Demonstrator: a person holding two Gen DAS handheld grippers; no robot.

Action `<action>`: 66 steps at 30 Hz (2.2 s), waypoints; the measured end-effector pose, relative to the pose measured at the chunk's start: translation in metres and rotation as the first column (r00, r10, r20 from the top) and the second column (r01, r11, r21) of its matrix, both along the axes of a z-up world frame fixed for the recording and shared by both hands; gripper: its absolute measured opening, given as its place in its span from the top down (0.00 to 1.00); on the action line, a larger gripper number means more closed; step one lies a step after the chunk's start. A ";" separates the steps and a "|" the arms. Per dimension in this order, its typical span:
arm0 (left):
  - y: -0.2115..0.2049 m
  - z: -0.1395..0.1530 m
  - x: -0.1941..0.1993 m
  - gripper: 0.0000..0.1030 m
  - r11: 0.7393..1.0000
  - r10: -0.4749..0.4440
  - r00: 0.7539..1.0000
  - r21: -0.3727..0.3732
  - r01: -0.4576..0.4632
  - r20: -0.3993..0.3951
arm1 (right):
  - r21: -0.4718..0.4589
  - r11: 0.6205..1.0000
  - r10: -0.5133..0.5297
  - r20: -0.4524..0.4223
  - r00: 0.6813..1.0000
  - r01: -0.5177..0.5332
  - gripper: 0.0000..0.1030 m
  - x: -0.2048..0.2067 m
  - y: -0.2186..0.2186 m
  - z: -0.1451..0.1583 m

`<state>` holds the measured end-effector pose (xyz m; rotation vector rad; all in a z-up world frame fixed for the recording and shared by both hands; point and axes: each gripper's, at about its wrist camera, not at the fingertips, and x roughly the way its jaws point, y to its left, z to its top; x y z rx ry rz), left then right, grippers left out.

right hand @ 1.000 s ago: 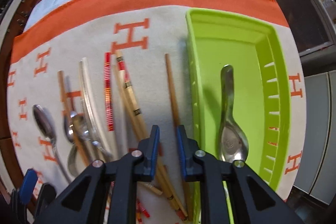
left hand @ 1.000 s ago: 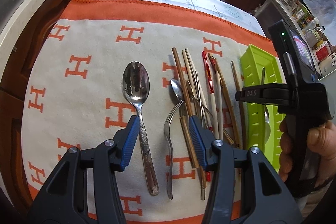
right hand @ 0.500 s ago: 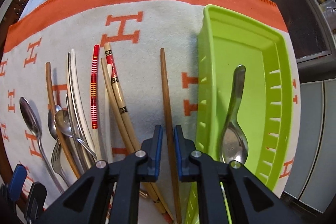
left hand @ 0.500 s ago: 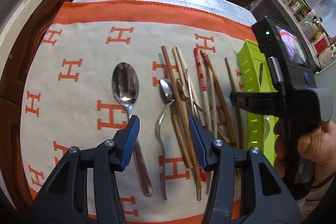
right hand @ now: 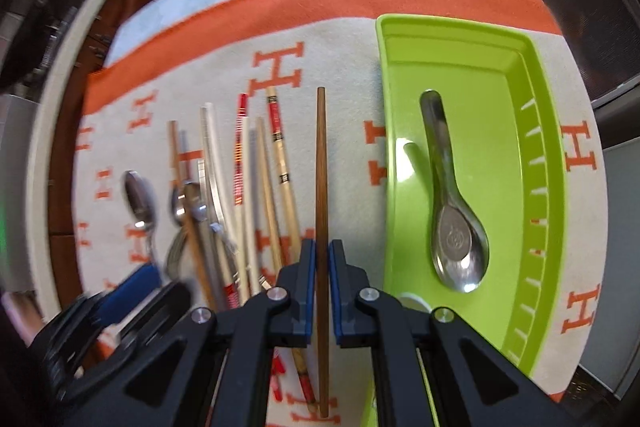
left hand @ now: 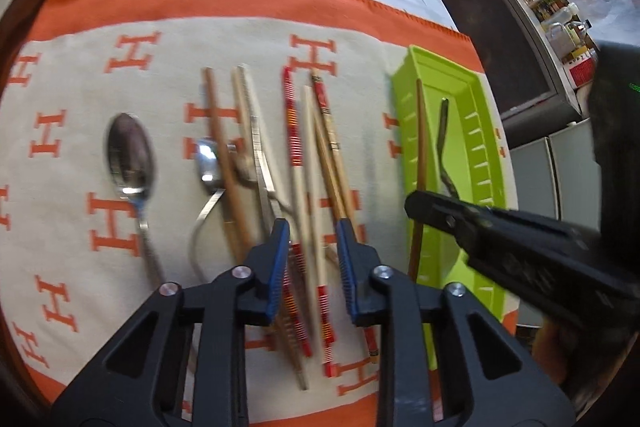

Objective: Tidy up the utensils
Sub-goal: 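Grasp a red-and-gold patterned chopstick with the left gripper while the right holds its chopstick, then lay both chopsticks lengthwise in the green tray and open both grippers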

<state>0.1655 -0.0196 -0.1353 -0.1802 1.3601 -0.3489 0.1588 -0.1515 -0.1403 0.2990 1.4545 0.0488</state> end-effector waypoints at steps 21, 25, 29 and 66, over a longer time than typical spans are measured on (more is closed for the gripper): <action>-0.061 -0.032 0.041 0.84 0.990 0.047 0.998 0.136 -0.042 -0.032 | 0.230 0.972 -0.083 0.153 0.985 0.047 0.94 -0.051 -0.094 0.029; -0.066 -0.031 0.046 0.84 0.988 0.036 0.999 0.154 -0.034 -0.015 | 0.234 0.971 -0.081 0.157 0.984 0.043 0.94 -0.053 -0.100 0.029; -0.077 -0.035 0.050 0.84 0.983 0.017 1.000 0.183 -0.015 -0.008 | 0.231 0.972 -0.079 0.152 0.985 0.042 0.94 -0.052 -0.101 0.026; -0.109 0.061 -0.001 0.96 0.990 -0.039 0.998 -0.139 0.033 -0.040 | 0.177 0.980 -0.116 0.166 0.979 0.086 0.94 -0.046 -0.139 0.036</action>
